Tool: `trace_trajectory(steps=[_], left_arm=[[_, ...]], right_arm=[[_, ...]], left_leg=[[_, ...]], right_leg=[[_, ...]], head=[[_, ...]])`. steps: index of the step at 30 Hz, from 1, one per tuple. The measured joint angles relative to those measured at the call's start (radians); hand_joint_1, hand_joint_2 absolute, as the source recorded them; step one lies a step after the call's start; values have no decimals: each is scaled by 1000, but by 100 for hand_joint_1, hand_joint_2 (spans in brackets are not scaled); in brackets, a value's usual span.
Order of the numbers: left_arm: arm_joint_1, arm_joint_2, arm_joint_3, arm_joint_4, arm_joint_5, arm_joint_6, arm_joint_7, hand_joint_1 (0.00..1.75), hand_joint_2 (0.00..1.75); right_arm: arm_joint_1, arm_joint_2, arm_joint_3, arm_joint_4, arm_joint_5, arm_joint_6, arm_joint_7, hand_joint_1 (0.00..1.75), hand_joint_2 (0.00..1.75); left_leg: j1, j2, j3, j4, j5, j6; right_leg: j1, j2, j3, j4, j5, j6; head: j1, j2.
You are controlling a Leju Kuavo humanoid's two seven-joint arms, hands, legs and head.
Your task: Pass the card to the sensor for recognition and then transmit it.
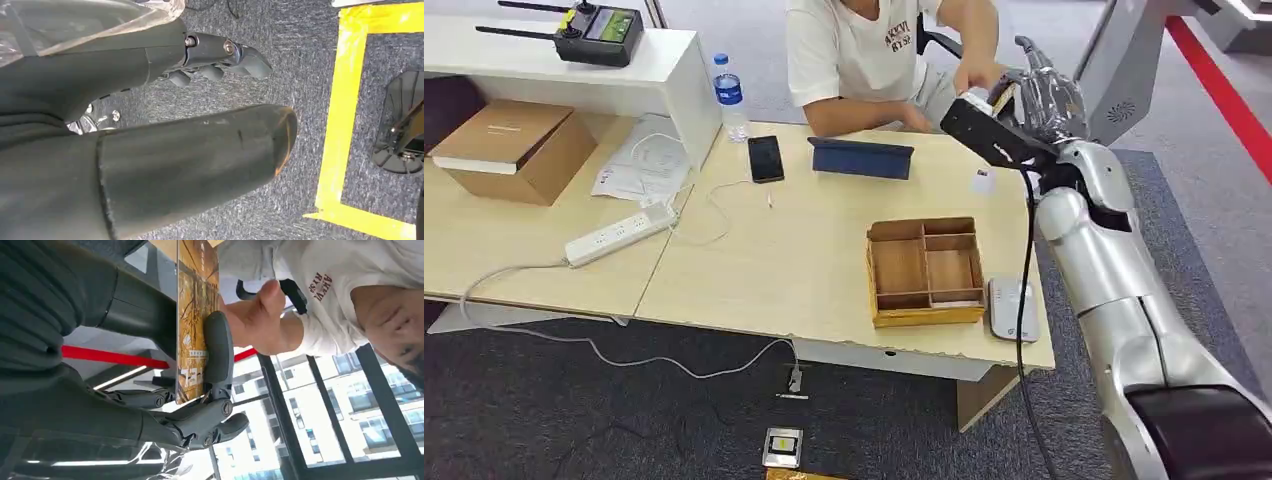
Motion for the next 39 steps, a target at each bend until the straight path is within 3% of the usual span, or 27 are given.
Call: trace_trajectory(steps=[10, 20, 21, 22, 24, 25, 39], left_arm=[[0, 3, -8, 0, 0, 0, -1, 0, 0], [0, 8, -9, 0, 15, -6, 0, 0, 0], [0, 8, -9, 0, 16, -6, 1, 0, 0], [0, 8, -9, 0, 17, -6, 1, 0, 0], [0, 8, -9, 0, 18, -7, 3, 0, 0], [0, 8, -9, 0, 18, -8, 3, 0, 0], [1, 9, -9, 0, 16, -21, 6, 0, 0]], right_arm=[[-101, 64, 17, 155, 25, 62, 129, 175, 175], [-130, 109, 31, 238, 45, 77, 188, 175, 175], [-131, 113, 32, 241, 45, 77, 188, 155, 175], [-132, 115, 34, 246, 45, 77, 189, 0, 175], [-133, 122, 41, 256, 48, 77, 189, 0, 175], [-133, 123, 42, 260, 48, 76, 188, 0, 0], [-135, 136, 45, 291, 51, 31, 167, 0, 0]], left_leg=[[0, 0, 0, 0, 0, 0], [0, 1, 0, 0, 0, 0], [0, 1, 0, 0, 0, 0], [0, 1, 0, 0, 0, 0], [0, 0, 1, 0, 0, 0], [0, 0, 0, 0, 0, 0], [0, 1, 1, 0, 0, 0]], right_leg=[[0, 0, 0, 0, 0, 0], [0, 0, 0, 0, 0, 0], [0, 0, 0, 0, 0, 0], [0, 0, 0, 0, 0, 0], [0, 0, 0, 0, 0, 0], [0, 0, 0, 0, 0, 0], [0, 0, 0, 0, 0, 0]], head=[[0, 0], [0, 0], [0, 0], [0, 0], [0, 0], [0, 0], [0, 0]])
